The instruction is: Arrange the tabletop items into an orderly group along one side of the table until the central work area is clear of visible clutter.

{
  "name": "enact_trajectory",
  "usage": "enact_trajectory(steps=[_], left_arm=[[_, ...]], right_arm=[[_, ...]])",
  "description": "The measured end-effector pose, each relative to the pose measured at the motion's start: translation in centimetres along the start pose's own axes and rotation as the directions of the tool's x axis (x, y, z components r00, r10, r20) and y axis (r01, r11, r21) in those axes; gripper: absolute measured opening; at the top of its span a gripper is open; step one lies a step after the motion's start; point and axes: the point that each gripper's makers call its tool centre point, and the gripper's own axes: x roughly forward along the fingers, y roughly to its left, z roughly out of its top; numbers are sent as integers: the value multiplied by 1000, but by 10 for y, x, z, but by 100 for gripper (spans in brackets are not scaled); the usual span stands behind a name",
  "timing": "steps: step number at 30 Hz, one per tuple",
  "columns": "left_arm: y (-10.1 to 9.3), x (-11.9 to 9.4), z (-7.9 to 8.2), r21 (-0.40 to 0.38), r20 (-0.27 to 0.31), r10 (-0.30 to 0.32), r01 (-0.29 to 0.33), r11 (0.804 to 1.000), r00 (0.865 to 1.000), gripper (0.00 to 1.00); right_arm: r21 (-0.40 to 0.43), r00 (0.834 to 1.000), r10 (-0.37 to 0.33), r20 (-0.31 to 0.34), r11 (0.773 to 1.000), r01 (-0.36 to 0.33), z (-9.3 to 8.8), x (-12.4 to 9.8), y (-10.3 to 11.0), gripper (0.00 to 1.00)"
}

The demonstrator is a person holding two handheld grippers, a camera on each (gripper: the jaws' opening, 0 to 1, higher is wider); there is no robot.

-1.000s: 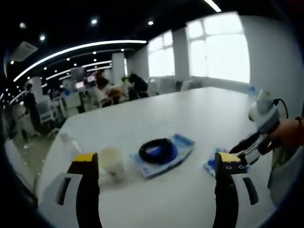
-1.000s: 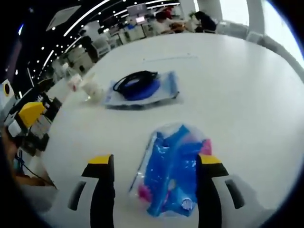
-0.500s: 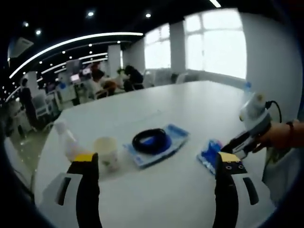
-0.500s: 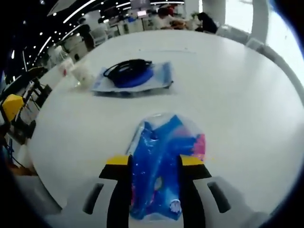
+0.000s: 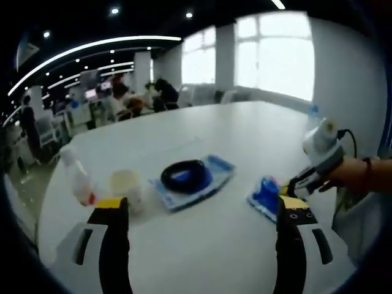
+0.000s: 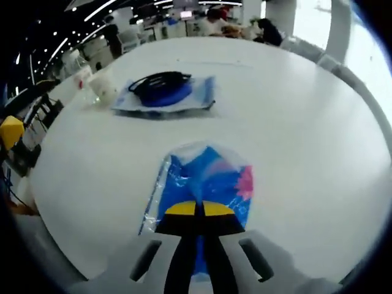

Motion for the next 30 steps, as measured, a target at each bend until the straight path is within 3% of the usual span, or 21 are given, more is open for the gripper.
enact_trajectory(steps=[8, 13, 22, 30], left_arm=[[-6, 2, -7, 3, -31, -30, 31, 1000, 999, 93], [-7, 3, -10, 7, -45, -38, 38, 999, 998, 92], [-10, 5, -18, 15, -75, -51, 52, 999, 996, 89], [-15, 7, -25, 21, -103, -70, 72, 997, 992, 84]], right_arm=[[-46, 999, 37, 15, 998, -36, 8, -6, 7, 1], [-142, 999, 32, 22, 990, -28, 14, -9, 10, 1], [-186, 989, 129, 73, 976, -114, 30, -19, 35, 1], [-275, 965, 244, 95, 938, -210, 39, -26, 66, 1]])
